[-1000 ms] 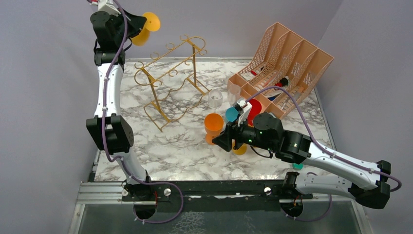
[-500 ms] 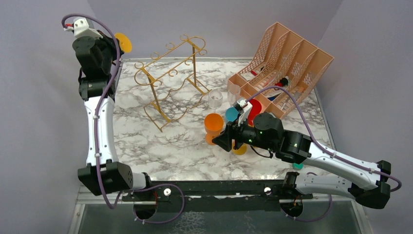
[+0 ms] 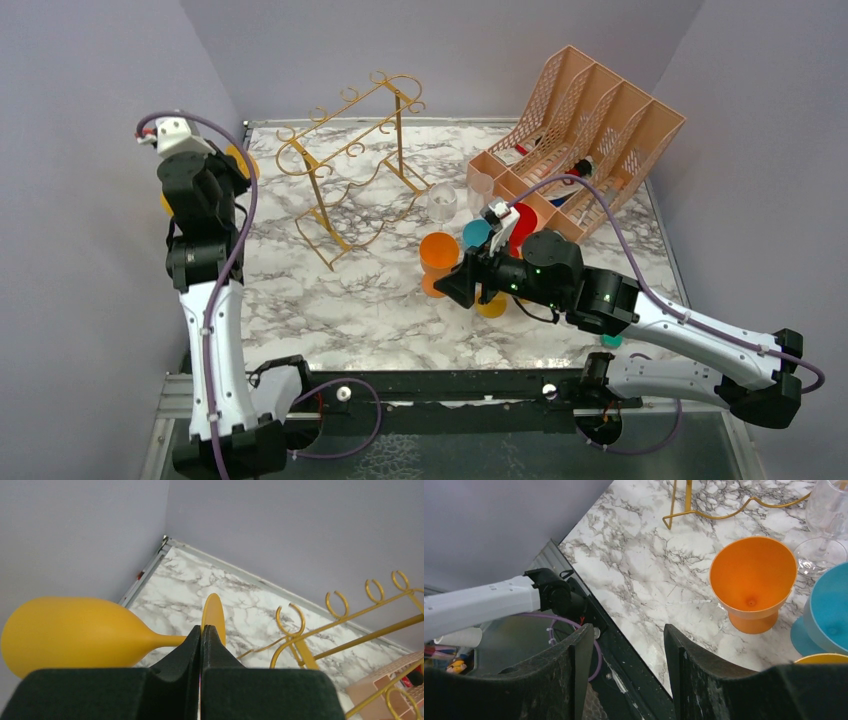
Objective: Take the wine glass off the wine glass rack
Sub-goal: Place the wine glass at the center of the board.
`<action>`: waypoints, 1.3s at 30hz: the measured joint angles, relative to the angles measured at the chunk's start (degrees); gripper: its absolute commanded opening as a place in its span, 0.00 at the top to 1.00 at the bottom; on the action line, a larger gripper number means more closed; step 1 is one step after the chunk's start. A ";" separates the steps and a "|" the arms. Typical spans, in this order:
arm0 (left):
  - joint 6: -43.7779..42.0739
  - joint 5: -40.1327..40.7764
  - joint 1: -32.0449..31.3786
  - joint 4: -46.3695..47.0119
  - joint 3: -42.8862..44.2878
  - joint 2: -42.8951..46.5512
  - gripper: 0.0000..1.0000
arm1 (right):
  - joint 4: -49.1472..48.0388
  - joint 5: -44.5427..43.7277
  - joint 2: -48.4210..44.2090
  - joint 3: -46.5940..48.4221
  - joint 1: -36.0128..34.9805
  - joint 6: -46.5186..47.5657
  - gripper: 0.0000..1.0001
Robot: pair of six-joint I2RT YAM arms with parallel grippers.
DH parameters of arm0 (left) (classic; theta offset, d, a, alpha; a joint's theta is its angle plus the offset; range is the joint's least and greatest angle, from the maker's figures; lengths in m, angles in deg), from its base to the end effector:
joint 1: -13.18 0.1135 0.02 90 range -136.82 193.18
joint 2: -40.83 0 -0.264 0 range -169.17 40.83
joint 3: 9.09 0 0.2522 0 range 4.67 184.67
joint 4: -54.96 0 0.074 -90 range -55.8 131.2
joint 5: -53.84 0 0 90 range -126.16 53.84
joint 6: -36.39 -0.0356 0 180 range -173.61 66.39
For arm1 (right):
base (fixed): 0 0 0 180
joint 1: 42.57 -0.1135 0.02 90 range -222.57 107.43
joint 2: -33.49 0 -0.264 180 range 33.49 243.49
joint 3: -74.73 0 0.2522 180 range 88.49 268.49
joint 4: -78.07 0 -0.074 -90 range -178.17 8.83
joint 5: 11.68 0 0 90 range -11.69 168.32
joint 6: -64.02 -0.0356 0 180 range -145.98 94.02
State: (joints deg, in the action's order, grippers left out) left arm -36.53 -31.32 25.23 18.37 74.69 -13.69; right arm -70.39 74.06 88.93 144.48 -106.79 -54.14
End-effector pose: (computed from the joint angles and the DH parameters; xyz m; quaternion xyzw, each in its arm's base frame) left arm 0.1904 0.0437 0.4378 -0.2156 0.7191 0.0027 0.6606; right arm 0.0977 0.1962 0.3608 -0.2280 0.7718 0.4071 0.4320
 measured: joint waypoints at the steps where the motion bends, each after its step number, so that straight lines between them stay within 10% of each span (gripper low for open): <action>1: 0.02 0.28 0.00 -0.85 -1.57 2.19 1.00 | -0.39 0.00 -0.02 -0.02 0.00 -0.20 0.43; 11: 2.14 -2.56 -0.02 -11.43 -13.99 21.62 1.00 | -4.57 0.59 -0.96 -2.86 0.00 -2.91 0.42; 39: 0.61 -65.57 -17.00 -11.85 -25.81 27.17 1.00 | -20.50 17.29 1.66 -12.35 0.00 -9.53 0.38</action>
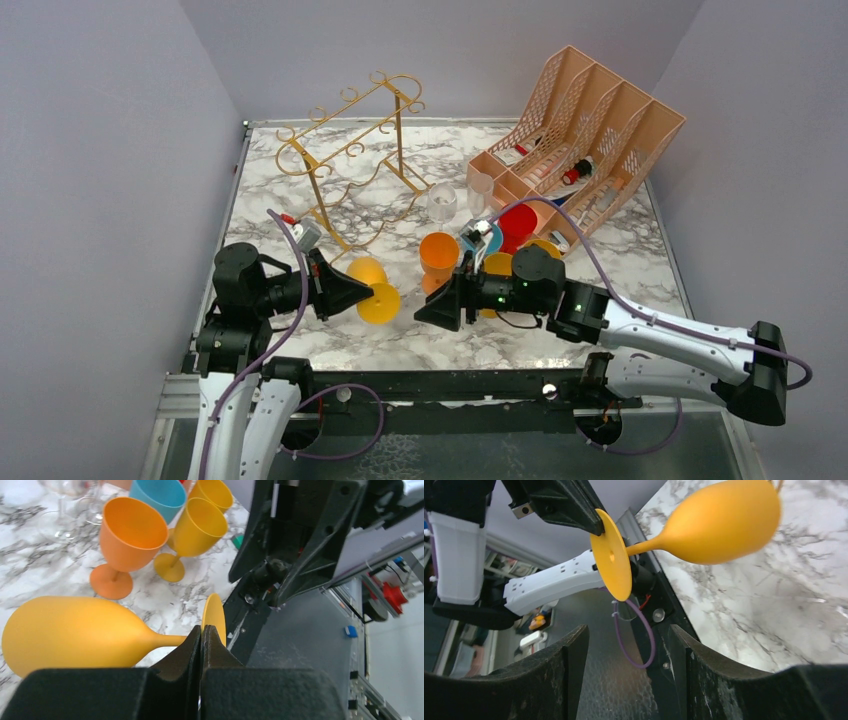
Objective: Take the wine glass off the wine glass rack
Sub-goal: Place the wine glass at the center of the board.
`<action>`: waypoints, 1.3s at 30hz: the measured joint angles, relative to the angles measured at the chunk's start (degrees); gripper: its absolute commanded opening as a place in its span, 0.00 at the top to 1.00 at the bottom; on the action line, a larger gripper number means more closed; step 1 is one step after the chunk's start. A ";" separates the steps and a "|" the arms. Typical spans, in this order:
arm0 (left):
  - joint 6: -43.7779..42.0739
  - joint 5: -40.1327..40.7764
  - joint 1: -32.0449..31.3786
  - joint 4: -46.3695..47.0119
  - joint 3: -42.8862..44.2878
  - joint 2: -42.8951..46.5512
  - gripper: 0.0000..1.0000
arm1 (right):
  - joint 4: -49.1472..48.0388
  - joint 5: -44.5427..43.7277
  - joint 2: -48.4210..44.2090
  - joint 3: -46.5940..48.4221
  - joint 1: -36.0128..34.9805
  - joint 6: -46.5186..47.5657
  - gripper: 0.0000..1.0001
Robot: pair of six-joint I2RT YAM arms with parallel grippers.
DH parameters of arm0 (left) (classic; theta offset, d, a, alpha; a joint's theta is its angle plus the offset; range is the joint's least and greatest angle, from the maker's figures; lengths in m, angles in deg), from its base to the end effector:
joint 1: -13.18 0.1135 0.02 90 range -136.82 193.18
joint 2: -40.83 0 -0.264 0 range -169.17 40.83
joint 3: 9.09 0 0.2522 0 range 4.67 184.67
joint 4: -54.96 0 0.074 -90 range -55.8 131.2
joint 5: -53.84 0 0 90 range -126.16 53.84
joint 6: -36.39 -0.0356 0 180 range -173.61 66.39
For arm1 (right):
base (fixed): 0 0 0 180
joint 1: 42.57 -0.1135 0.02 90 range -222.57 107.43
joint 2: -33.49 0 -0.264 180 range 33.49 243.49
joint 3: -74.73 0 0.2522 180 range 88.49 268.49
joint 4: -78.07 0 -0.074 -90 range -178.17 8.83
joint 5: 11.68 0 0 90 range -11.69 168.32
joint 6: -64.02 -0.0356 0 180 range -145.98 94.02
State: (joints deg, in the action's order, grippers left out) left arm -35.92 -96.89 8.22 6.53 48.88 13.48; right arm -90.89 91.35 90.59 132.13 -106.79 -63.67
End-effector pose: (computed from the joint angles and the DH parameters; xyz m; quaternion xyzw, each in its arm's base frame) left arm 0.0865 -0.0387 0.3353 0.2187 0.7259 -0.5003 0.4182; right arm 0.0952 0.2156 0.3162 -0.2460 0.7282 0.5472 0.3313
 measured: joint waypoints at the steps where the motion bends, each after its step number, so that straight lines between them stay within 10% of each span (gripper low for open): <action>1: 0.31 -1.53 -0.02 0.50 -0.24 -0.04 1.00 | -1.22 1.60 1.18 0.00 0.00 -0.31 0.38; 22: 1.60 -5.84 -0.04 5.49 -3.52 0.15 1.00 | -9.20 11.96 14.29 4.90 0.07 0.48 0.98; 27: 1.22 -5.25 -0.04 6.27 -3.52 1.86 0.67 | -10.80 11.93 15.19 5.01 0.15 2.16 0.99; 31: 1.14 -4.98 -0.04 5.99 -3.54 2.67 0.63 | -12.26 11.85 16.44 6.62 0.13 4.44 0.99; 35: 0.37 -4.28 0.00 5.84 -3.76 3.98 0.71 | -12.26 11.41 16.46 7.52 0.13 6.91 0.99; 39: -0.72 -3.06 0.00 5.35 -3.76 4.61 1.00 | -11.63 11.19 16.46 7.89 0.04 9.27 0.92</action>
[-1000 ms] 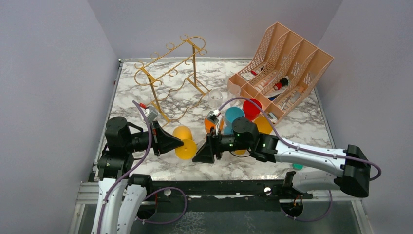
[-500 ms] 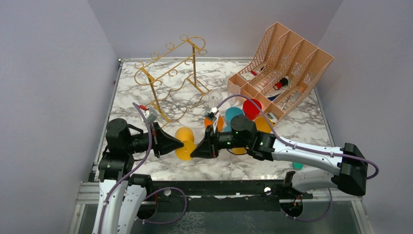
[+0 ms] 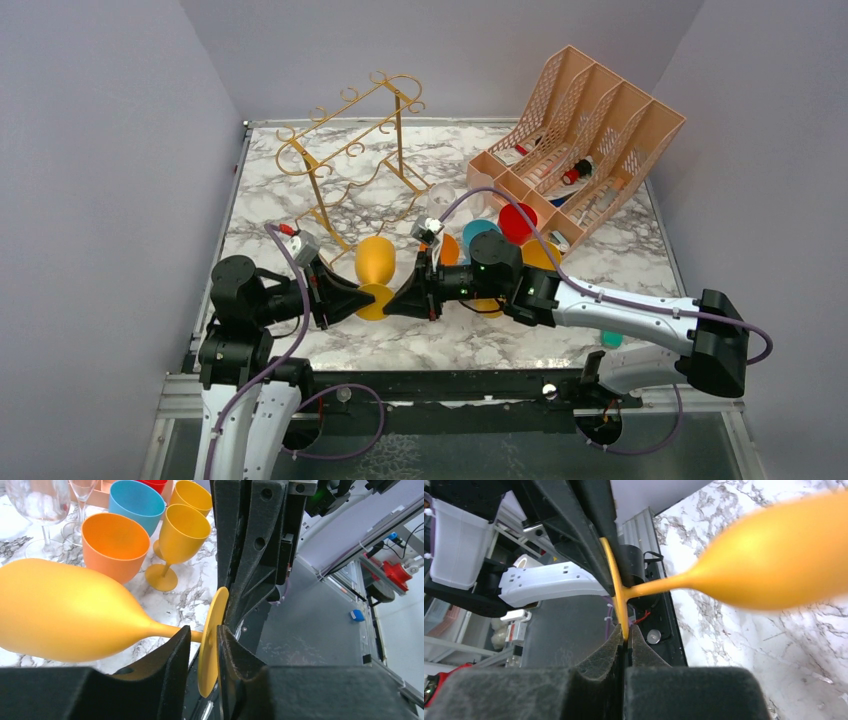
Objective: Take the wine glass off the wine glass rack
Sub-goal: Place the wine glass at the center of the board.
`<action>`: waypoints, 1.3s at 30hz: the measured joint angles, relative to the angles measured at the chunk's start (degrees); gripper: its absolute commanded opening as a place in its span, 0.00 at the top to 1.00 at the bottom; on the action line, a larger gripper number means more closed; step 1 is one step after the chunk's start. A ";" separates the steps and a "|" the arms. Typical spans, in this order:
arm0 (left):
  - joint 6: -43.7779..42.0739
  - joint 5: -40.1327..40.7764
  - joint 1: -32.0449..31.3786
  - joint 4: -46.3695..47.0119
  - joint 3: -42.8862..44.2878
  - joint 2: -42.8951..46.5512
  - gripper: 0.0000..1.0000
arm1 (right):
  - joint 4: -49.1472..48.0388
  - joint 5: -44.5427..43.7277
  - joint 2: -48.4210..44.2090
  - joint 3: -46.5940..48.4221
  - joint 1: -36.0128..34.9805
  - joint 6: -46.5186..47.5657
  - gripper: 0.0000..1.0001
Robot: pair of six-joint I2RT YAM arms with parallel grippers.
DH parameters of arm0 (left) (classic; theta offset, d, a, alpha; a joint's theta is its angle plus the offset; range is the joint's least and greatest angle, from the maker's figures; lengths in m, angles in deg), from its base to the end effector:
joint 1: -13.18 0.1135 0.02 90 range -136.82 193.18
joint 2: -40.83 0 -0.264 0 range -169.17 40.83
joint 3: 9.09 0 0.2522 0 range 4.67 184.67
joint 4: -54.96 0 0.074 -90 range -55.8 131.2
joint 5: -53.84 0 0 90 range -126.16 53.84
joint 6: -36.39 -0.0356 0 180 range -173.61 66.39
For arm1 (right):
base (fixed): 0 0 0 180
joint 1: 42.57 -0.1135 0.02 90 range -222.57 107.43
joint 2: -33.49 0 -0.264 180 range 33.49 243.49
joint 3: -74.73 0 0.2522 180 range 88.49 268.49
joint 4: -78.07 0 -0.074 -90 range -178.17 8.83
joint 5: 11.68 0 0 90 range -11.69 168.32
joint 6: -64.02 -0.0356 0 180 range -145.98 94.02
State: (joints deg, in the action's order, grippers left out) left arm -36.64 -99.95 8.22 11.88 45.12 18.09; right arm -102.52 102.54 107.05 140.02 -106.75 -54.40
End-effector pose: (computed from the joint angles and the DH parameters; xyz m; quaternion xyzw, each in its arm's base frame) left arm 0.0765 -0.0387 0.3292 0.2632 0.6893 -0.5041 0.4489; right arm 0.1177 0.2767 0.3162 -0.3574 0.6582 0.5744 0.3304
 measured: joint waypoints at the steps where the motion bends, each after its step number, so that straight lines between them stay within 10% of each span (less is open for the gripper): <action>1: -0.22 0.07 -0.02 -0.07 0.00 0.04 1.00 | 0.37 0.04 0.00 0.13 0.00 0.50 0.86; 11: -6.49 1.01 -0.11 -2.01 0.00 3.39 1.00 | 3.04 -8.55 -3.69 1.90 0.00 7.52 0.46; 16: -7.37 -2.80 -0.11 2.75 -1.95 4.98 1.00 | 8.72 -17.90 -5.81 5.51 2.29 10.34 0.43; 23: 0.20 -6.71 -0.13 17.40 -6.91 5.01 1.00 | 13.70 -5.81 -4.00 10.10 20.55 8.15 0.37; 29: 5.79 -7.74 -0.13 34.36 -9.09 5.01 1.00 | 19.04 0.61 -2.29 12.13 21.31 8.57 0.33; 39: -6.29 -12.85 -1.03 42.97 -12.74 -0.35 1.00 | 23.91 5.25 -0.59 18.99 26.21 10.16 0.28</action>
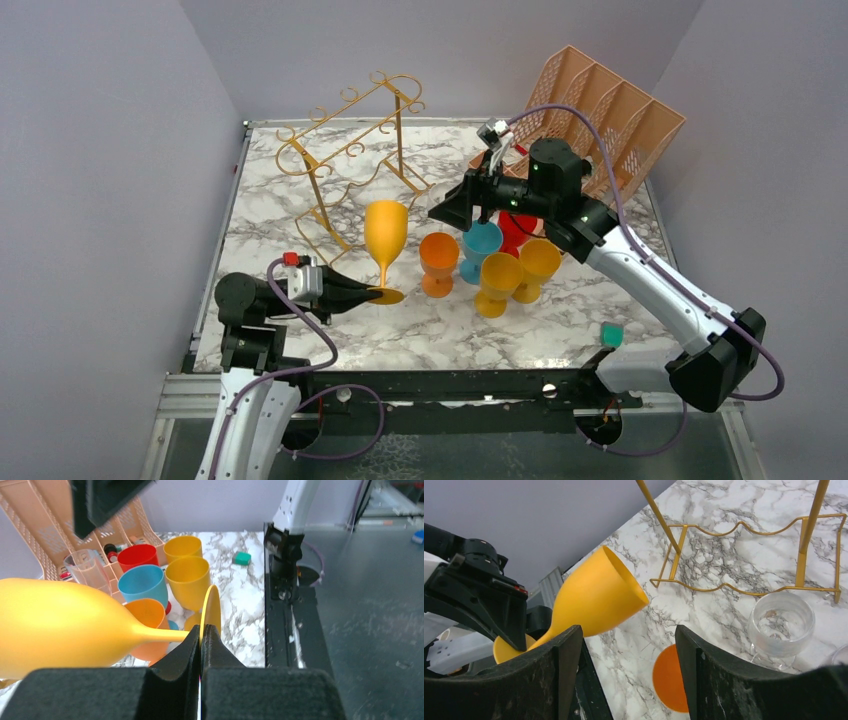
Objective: Take the wine glass off the wine glass rack
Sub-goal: Place the wine glass at the center of the board.
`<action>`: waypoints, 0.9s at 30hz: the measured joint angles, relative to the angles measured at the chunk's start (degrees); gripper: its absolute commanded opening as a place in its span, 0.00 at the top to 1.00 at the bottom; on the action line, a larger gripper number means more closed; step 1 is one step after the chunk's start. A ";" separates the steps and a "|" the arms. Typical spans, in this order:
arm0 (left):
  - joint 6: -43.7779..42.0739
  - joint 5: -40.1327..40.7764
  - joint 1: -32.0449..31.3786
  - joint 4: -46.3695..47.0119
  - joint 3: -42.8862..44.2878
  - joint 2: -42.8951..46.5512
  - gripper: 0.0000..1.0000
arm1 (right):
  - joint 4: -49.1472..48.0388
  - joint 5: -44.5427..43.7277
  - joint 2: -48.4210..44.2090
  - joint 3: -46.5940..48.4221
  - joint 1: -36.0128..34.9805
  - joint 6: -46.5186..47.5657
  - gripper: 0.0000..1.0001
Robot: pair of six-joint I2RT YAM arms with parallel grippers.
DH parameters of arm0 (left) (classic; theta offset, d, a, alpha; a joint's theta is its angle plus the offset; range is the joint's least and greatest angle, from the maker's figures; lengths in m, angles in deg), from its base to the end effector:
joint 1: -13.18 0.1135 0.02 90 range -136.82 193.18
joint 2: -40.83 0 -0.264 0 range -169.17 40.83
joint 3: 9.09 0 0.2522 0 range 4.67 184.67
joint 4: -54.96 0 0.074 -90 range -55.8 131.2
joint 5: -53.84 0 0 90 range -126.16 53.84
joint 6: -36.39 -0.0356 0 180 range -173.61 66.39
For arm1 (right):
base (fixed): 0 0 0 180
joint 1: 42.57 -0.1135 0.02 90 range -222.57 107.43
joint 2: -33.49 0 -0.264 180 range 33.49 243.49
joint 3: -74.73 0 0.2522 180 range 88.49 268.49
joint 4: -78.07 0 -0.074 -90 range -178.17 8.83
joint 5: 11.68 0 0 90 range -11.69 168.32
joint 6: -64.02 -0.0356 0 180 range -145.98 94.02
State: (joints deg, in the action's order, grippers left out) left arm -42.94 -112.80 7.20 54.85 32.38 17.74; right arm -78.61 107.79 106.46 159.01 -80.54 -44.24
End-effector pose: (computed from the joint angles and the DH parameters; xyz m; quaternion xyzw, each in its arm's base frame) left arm 0.0904 -0.0443 0.3223 0.4833 0.4798 -0.4515 0.5765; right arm 0.2200 0.1939 0.3935 -0.2863 0.7132 0.4611 0.4436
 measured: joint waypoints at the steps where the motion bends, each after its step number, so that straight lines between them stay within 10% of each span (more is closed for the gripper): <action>1: -2.08 -0.92 -0.24 0.00 -0.74 -0.35 1.00 | 0.42 0.72 0.66 0.90 0.59 0.37 0.28; 15: -28.63 -10.40 -1.77 -10.93 -3.28 0.20 1.00 | 0.92 20.65 11.50 5.07 0.96 0.76 0.31; 27: -33.35 -13.35 -2.19 -13.84 -4.22 0.22 1.00 | -1.20 36.39 14.40 5.62 1.25 -1.84 0.70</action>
State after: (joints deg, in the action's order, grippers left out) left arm -76.29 -126.16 5.01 41.02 28.16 17.96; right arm -79.81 144.18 120.87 164.63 -79.30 -46.08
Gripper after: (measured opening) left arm 0.021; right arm 0.423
